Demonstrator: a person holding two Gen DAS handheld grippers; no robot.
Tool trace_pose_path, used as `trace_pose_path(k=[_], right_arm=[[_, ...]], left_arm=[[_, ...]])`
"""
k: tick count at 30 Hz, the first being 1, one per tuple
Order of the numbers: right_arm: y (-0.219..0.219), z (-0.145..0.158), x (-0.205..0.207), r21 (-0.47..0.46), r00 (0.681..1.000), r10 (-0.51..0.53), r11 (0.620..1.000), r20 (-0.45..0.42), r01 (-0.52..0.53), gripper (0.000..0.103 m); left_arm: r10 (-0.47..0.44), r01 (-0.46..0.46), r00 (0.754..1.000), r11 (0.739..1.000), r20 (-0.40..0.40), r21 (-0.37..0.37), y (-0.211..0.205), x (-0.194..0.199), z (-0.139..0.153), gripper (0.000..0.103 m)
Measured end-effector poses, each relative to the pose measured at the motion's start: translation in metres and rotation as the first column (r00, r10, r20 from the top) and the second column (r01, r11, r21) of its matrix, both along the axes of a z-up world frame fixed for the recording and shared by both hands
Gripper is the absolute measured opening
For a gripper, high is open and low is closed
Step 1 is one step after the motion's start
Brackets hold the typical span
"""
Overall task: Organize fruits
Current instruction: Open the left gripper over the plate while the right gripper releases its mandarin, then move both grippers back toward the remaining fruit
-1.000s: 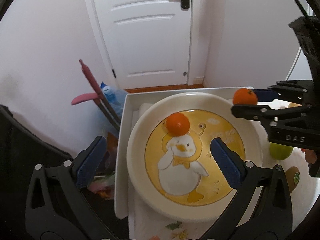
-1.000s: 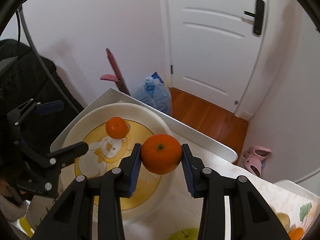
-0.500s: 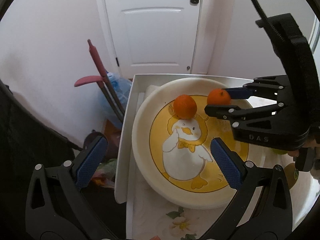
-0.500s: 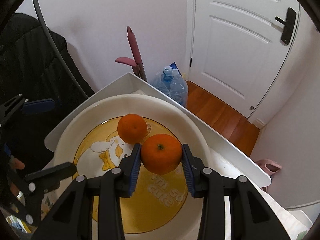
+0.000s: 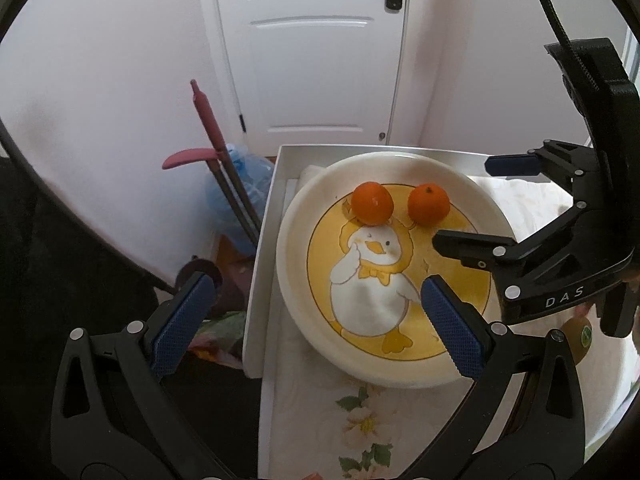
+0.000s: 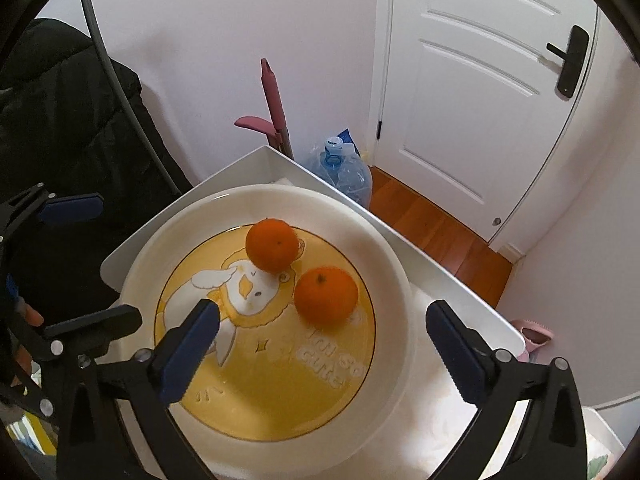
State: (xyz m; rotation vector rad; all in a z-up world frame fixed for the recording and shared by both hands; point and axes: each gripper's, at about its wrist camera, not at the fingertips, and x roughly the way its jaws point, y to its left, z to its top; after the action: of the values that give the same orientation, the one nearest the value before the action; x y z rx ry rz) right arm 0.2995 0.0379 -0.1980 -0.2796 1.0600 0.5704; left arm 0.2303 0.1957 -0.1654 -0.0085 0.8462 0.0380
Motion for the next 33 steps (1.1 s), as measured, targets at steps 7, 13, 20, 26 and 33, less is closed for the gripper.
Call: trace_pose_path(k=[7, 13, 20, 26, 33], right_arm=[[-0.005, 0.018, -0.011, -0.026, 0.999, -0.049, 0.998, 0.004, 0.049, 0.103], [-0.012, 0.05, -0.028, -0.001, 0.995, -0.1, 0.995, 0.016, 0.1, 0.103], [-0.034, 0.094, -0.064, -0.001, 0.977, -0.198, 0.98, 0.074, 0.199, 0.103], [-0.084, 0.121, -0.098, 0.027, 0.951, -0.296, 0.955, 0.084, 0.295, 0.103], [-0.151, 0.132, -0.146, 0.011, 0.922, -0.377, 0.926, 0.092, 0.378, 0.103]], left_arm=[[0.004, -0.004, 1.0, 1.0, 0.027, 0.019, 0.0, -0.012, 0.018, 0.103], [-0.017, 0.014, 0.997, 0.999, 0.078, 0.042, -0.006, -0.026, 0.046, 0.103], [-0.027, 0.023, 0.992, 0.999, 0.124, 0.033, -0.025, -0.048, 0.078, 0.103], [-0.041, 0.038, 0.989, 0.999, 0.141, 0.026, -0.065, -0.069, 0.091, 0.103], [-0.079, 0.077, 0.987, 0.997, 0.138, 0.019, -0.126, -0.093, 0.088, 0.103]])
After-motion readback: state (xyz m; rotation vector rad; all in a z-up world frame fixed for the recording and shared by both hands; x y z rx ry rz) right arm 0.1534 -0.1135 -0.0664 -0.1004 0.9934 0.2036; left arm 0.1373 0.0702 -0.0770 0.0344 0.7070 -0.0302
